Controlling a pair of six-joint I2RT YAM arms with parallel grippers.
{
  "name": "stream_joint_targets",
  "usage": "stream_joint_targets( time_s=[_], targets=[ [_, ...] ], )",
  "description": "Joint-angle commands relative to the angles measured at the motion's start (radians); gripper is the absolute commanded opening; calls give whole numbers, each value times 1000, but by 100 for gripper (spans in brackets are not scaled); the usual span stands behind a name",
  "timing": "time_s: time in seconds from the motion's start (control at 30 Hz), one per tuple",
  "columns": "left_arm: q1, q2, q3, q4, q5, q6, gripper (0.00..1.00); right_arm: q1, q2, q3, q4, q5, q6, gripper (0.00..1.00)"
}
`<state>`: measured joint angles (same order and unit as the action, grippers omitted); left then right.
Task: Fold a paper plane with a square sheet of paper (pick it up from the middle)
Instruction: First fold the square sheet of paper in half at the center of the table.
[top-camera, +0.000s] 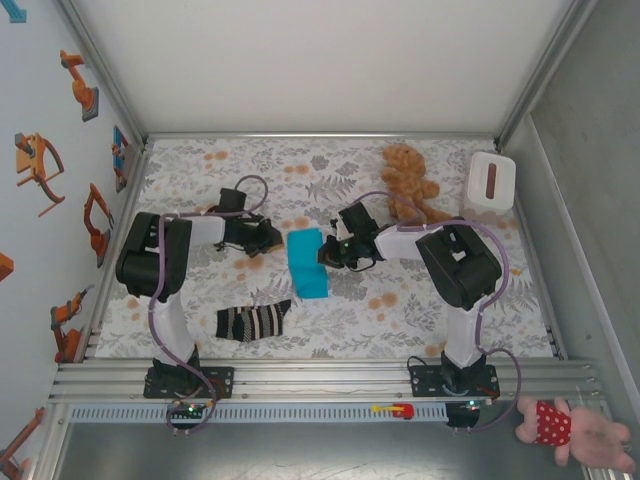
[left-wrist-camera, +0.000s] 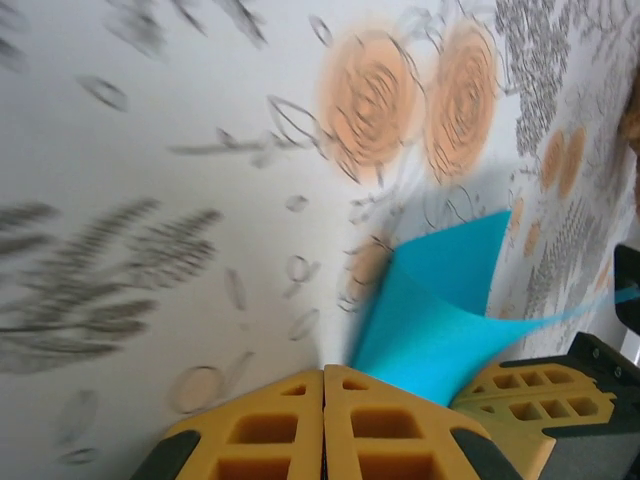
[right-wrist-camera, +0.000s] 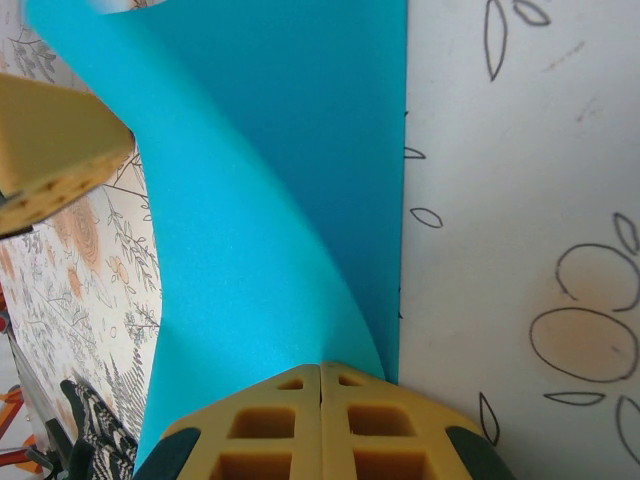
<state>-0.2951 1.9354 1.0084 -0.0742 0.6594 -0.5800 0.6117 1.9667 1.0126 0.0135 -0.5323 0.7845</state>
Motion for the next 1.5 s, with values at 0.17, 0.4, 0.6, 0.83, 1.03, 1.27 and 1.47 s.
stream_joint_targets(
  time_s=[0.17,0.4,0.6,0.83,1.03,1.27,1.47],
  targets=[
    [-46,-115,-21,67,22,-32,8,-3,155,-121,-300,267,-14,0],
    [-136,-28,32,109,28,-87,8,-3,169,-120,-294,261,-11,0],
    [-122,43,73,83,11,-83,8,-3,169,-120,-293,263,-11,0],
    [-31,92,83,27,-53,-57,8,-2,175,-123,-291,269,-14,0],
    [19,106,134,-42,-107,-23,8,-2,172,-124,-290,273,-13,0],
    [-2,0,139,-53,-102,-42,8,-3,168,-124,-289,273,-11,0],
    [-78,-31,88,5,-60,-85,9,-3,173,-125,-284,270,-8,0]
  ],
)
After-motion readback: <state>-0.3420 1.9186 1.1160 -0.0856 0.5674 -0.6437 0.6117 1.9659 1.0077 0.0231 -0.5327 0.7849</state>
